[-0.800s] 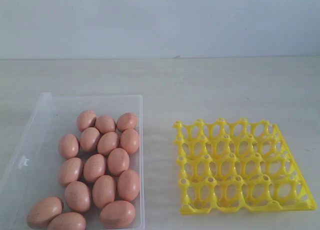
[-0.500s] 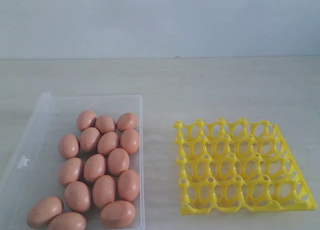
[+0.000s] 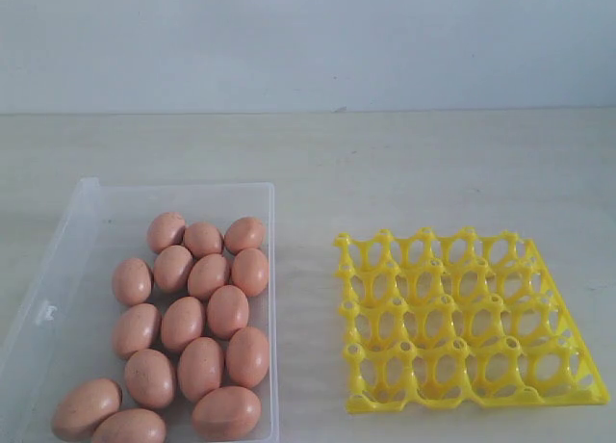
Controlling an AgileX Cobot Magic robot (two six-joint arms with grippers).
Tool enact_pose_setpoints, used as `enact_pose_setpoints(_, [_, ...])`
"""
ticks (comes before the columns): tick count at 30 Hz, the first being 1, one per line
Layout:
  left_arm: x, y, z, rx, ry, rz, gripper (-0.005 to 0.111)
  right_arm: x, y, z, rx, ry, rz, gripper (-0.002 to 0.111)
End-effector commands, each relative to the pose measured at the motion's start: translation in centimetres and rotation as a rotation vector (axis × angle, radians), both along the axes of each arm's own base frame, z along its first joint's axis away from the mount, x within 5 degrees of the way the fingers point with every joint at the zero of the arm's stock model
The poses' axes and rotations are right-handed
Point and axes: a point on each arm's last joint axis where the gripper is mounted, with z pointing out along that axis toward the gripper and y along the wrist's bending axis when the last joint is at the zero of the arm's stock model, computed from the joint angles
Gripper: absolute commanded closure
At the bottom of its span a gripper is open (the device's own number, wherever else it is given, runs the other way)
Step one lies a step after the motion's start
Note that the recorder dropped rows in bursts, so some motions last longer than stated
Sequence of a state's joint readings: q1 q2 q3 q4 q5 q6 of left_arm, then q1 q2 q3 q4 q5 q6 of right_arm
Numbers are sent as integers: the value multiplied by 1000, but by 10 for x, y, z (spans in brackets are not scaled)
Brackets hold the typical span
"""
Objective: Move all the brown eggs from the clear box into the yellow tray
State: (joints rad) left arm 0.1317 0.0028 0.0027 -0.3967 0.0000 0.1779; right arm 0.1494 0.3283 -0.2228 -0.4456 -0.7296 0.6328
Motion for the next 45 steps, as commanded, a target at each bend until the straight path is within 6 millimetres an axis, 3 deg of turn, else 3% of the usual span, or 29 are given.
enact_pose_setpoints(1, [0, 0, 1, 5, -5, -3, 103, 43, 8, 16, -146, 55, -72, 109])
enact_pose_setpoints(7, [0, 0, 1, 5, -5, -3, 103, 129, 15, 18, -454, 212, -260, 108])
enact_pose_setpoints(8, [0, 0, 1, 5, -5, -3, 103, 142, 13, 18, -418, 295, -268, 108])
enact_pose_setpoints(10, [0, 0, 1, 5, -5, -3, 103, 161, 9, 14, -135, 499, -206, 108])
enact_pose_setpoints(11, [0, 0, 1, 5, -5, -3, 103, 168, 12, 8, 31, 607, -129, 108])
enact_pose_setpoints(12, [0, 0, 1, 5, -5, -3, 103, 173, 22, 0, 51, 649, -43, 108])
enact_pose_setpoints(15, [0, 0, 1, 5, -5, -3, 103, 166, 73, -25, -411, 527, 330, 108])
enact_pose_setpoints(18, [0, 0, 1, 5, -5, -3, 103, 154, 110, -51, -599, 574, 600, 108])
enact_pose_setpoints(23, [0, 0, 1, 5, -5, -3, 103, 165, 146, -85, -836, 717, 484, 107])
enact_pose_setpoints(26, [0, 0, 1, 5, -5, -3, 103, 171, 166, -103, -988, 785, 417, 98])
enact_pose_setpoints(28, [0, 0, 1, 5, -5, -3, 103, 172, 178, -112, -1018, 860, 448, 87])
enact_pose_setpoints(32, [0, 0, 1, 5, -5, -3, 103, 176, 199, -119, -792, 1111, 624, 68])
enact_pose_setpoints(36, [0, 0, 1, 5, -5, -3, 103, 177, 215, -115, -689, 1217, 783, 68])
enact_pose_setpoints(39, [0, 0, 1, 5, -5, -3, 103, 186, 221, -110, -678, 1195, 760, 69])
enact_pose_setpoints(41, [0, 0, 1, 5, -5, -3, 103, 194, 221, -108, -740, 1101, 708, 79])
enact_pose_setpoints(44, [0, 0, 1, 5, -5, -3, 103, 204, 219, -104, -988, 793, 597, 108])
enact_pose_setpoints(45, [0, 0, 1, 5, -5, -3, 103, 208, 217, -103, -1050, 727, 535, 108])
